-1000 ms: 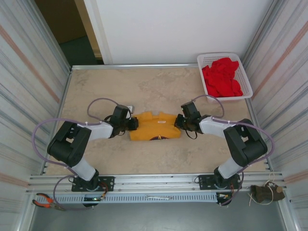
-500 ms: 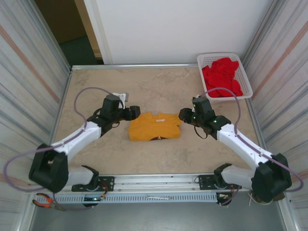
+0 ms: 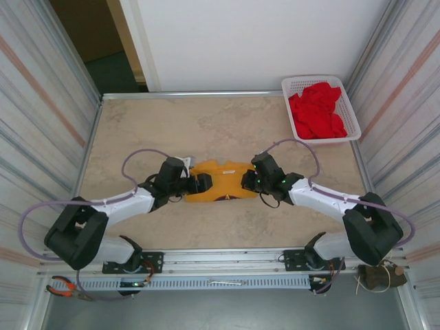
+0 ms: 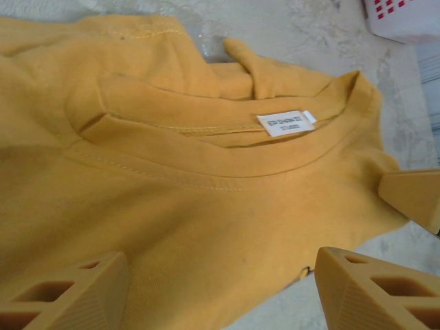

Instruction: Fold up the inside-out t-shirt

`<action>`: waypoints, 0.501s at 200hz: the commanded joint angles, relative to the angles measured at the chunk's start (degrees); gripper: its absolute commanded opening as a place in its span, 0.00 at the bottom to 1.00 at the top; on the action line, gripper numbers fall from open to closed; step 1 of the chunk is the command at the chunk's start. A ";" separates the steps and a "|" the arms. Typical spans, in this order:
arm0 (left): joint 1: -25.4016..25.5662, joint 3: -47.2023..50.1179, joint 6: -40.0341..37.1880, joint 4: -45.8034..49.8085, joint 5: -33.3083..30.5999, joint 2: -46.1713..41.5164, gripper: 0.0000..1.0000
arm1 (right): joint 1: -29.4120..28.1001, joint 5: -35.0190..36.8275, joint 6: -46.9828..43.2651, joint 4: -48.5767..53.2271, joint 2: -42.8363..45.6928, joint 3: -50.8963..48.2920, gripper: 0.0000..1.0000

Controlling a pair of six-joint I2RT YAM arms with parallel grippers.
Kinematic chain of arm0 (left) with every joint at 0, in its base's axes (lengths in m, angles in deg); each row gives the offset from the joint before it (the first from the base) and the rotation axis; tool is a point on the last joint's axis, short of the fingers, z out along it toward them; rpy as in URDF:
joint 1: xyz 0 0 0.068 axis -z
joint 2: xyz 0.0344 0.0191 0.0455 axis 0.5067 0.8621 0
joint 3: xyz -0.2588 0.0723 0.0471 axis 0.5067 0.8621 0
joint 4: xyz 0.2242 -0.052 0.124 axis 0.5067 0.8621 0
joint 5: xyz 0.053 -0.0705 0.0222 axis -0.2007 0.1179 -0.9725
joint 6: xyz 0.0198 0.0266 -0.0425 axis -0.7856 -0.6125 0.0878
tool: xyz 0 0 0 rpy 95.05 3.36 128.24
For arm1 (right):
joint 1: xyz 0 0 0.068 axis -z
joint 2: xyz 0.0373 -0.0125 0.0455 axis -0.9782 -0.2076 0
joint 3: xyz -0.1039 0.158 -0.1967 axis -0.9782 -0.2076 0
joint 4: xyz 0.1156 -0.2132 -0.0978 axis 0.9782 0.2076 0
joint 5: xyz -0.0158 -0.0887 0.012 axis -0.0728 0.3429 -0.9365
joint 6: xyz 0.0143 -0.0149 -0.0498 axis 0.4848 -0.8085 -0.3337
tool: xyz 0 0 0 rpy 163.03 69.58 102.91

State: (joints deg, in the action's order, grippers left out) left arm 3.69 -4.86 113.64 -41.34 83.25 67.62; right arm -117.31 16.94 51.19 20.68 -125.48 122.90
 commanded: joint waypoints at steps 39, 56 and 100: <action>-1.30 6.56 1.16 -5.85 -0.95 3.72 0.72 | 1.14 5.65 8.38 -4.78 -2.91 -11.45 0.08; -1.26 8.25 1.78 -6.34 -0.85 3.85 0.72 | 1.15 5.21 9.09 -4.98 -2.68 -12.24 0.09; -1.43 4.92 1.51 -0.74 0.44 -4.26 0.73 | 2.55 3.23 4.39 2.98 5.64 -7.12 0.11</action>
State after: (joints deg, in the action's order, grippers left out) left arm 2.88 1.61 114.73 -49.71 83.27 68.67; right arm -116.19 19.52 58.16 15.37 -124.94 113.02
